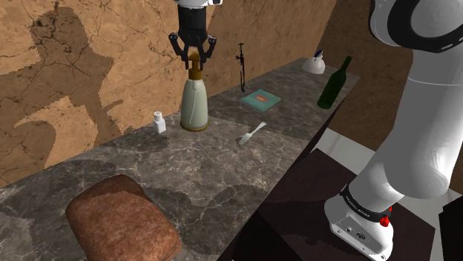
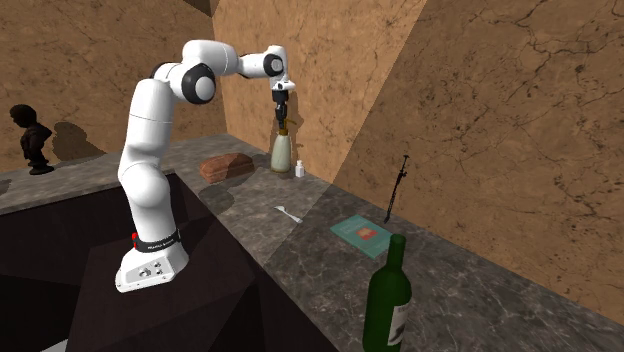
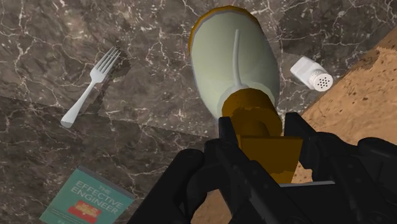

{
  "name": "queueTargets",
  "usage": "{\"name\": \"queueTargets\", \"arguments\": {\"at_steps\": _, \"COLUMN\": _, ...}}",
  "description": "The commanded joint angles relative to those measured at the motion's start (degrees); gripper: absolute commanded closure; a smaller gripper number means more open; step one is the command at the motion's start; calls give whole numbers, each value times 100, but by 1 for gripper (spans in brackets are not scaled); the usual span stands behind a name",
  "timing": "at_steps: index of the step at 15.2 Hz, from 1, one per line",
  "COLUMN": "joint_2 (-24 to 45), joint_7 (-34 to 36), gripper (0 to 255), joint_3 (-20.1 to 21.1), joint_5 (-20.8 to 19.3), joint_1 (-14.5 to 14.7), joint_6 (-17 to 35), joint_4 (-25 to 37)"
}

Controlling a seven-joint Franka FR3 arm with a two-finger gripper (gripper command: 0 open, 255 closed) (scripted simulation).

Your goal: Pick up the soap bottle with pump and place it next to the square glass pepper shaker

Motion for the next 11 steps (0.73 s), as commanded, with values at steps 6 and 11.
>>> {"name": "queueTargets", "arguments": {"at_steps": 6, "joint_2": -65, "joint_7": 28, "gripper": 255, "joint_3": -11, "joint_5": 8, "joint_1": -52, "joint_6": 578, "joint_4": -635}}
{"name": "queueTargets", "arguments": {"at_steps": 11, "joint_2": -46, "joint_7": 57, "gripper": 255, "joint_3": -21, "joint_5": -8, "joint_1": -70, "joint_6": 953, "joint_4": -994}}
